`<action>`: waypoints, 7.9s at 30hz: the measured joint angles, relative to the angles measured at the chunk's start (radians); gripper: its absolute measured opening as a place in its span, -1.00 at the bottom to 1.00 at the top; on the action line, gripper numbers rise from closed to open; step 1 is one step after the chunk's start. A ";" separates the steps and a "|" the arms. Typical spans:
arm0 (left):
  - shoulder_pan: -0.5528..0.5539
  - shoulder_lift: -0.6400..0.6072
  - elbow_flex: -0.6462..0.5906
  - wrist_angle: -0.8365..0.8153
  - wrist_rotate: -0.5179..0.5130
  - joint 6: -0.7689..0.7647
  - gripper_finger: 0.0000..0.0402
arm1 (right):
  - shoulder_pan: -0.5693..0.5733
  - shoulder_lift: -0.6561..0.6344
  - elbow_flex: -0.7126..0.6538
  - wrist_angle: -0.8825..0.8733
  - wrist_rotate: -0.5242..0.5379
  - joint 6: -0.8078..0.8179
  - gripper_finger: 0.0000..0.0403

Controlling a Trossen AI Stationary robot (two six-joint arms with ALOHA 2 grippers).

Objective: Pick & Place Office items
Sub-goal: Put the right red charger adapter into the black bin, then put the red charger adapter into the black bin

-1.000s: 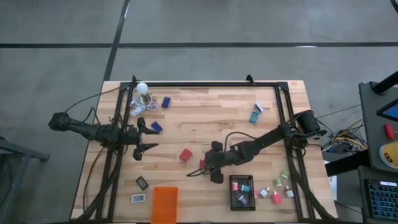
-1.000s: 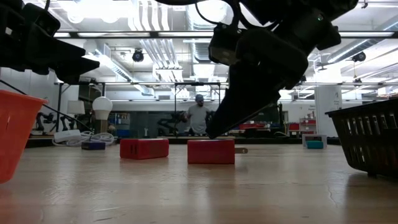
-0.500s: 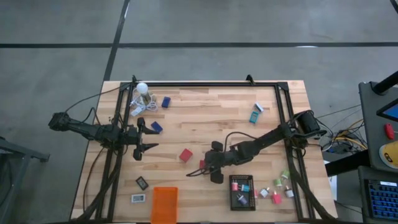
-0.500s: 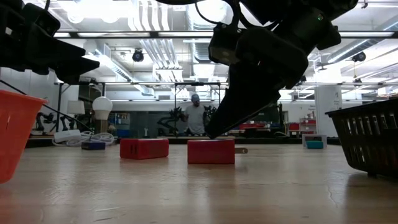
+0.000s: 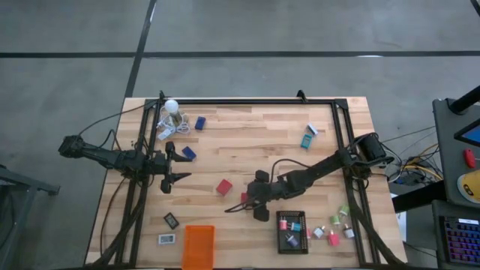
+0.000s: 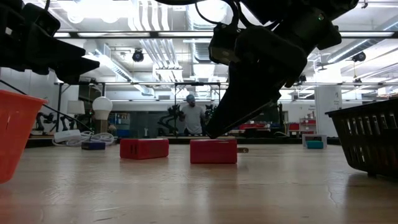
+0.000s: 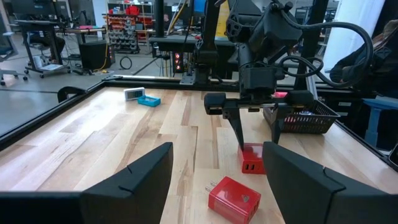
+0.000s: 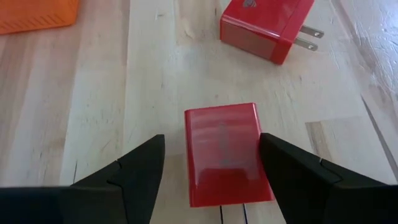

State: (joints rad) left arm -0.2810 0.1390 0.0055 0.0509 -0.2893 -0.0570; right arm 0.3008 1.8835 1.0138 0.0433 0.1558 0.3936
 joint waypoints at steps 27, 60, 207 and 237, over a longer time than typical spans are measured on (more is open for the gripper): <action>0.000 0.000 0.000 0.000 0.000 0.000 0.26 | -0.004 0.000 0.003 -0.008 0.030 -0.060 0.32; 0.000 0.001 0.000 0.000 0.000 0.000 0.26 | -0.007 0.086 -0.004 0.012 0.030 -0.004 0.29; 0.000 0.032 0.000 0.000 0.000 0.000 0.26 | 0.439 0.082 0.454 -1.167 0.026 1.720 0.42; 0.000 0.032 0.000 0.000 0.000 0.000 0.26 | 0.310 -0.043 0.454 -1.161 0.523 0.943 0.19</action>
State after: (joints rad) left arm -0.2810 0.1711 0.0053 0.0509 -0.2893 -0.0569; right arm 0.6104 1.8400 1.4681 -1.1178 0.6788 1.3362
